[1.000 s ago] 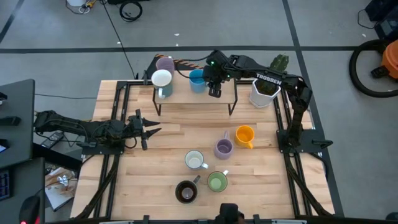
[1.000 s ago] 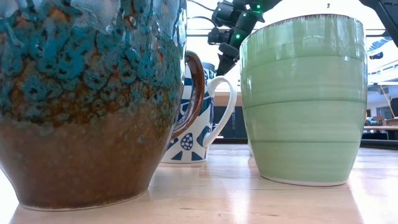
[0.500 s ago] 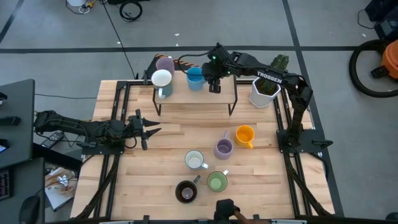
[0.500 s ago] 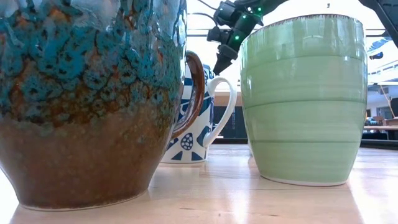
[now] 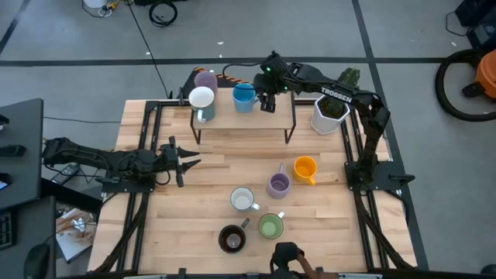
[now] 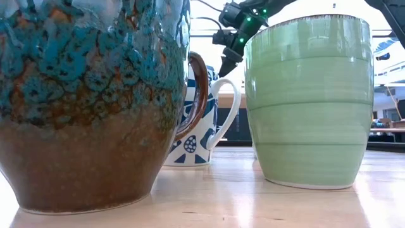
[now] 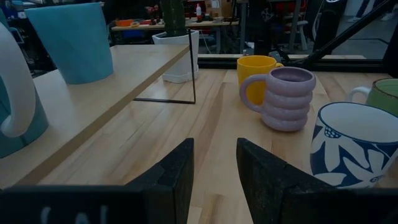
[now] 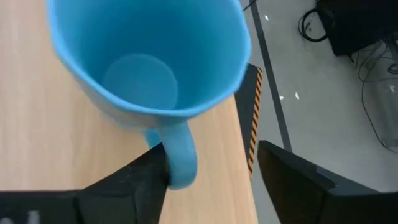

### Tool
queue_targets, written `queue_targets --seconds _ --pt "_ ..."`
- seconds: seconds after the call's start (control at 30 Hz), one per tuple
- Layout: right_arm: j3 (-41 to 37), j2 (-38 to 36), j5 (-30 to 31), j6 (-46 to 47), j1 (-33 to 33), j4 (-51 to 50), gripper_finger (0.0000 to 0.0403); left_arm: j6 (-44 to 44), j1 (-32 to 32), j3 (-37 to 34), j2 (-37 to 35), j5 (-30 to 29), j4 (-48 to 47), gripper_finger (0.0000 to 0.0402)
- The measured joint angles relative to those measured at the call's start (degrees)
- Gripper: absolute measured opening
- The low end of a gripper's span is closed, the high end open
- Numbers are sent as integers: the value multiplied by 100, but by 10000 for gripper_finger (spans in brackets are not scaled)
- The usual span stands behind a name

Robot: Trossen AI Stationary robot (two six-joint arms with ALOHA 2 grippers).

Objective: Place coffee mugs
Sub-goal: Put the blue mug on the shelf

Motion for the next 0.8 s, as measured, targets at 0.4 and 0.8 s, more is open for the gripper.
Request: queue_targets --seconds 0.4,0.8 --pt "0 0 -169 -125 -178 209 295 4 0 0 0 0 0 128" --pt "0 -61 -113 130 107 -43 295 6 -1 0 -2 -1 0 128"
